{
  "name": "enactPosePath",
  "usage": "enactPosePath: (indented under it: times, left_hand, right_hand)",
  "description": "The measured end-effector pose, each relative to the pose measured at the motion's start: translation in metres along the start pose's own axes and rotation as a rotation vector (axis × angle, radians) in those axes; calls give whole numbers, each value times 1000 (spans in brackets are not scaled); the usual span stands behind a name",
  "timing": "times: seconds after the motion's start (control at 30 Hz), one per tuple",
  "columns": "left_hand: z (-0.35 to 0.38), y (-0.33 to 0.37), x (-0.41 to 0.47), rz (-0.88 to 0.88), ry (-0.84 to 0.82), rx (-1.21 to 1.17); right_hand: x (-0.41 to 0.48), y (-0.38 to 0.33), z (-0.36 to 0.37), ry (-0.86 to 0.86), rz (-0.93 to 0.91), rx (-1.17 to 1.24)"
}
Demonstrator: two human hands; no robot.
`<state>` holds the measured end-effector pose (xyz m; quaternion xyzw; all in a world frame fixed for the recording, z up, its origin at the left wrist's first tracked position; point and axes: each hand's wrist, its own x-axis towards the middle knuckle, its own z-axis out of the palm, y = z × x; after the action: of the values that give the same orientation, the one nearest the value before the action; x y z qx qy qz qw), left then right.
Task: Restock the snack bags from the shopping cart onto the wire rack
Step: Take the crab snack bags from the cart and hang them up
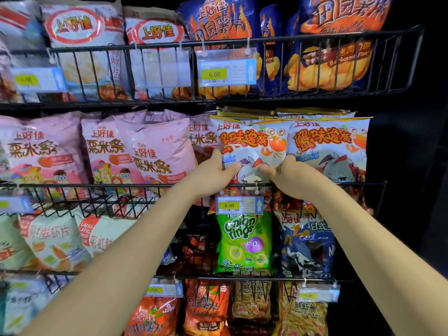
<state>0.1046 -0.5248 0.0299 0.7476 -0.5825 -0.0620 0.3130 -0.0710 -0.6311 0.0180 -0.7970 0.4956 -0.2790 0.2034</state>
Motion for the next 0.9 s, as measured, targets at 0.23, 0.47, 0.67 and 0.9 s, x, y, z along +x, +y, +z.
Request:
enactPosePath:
  times: [0.23, 0.47, 0.67, 0.9]
  left_hand:
    - [13, 9, -19, -4, 225, 193]
    - [16, 27, -71, 151, 337, 430]
    - [38, 56, -91, 376, 245, 494]
    - [112, 86, -112, 624, 78, 432]
  right_hand:
    - [-23, 3, -11, 80, -186, -26]
    - [-63, 17, -34, 160, -349, -238]
    - [-111, 48, -57, 199, -396, -546]
    - [-200, 110, -68, 249, -207, -719]
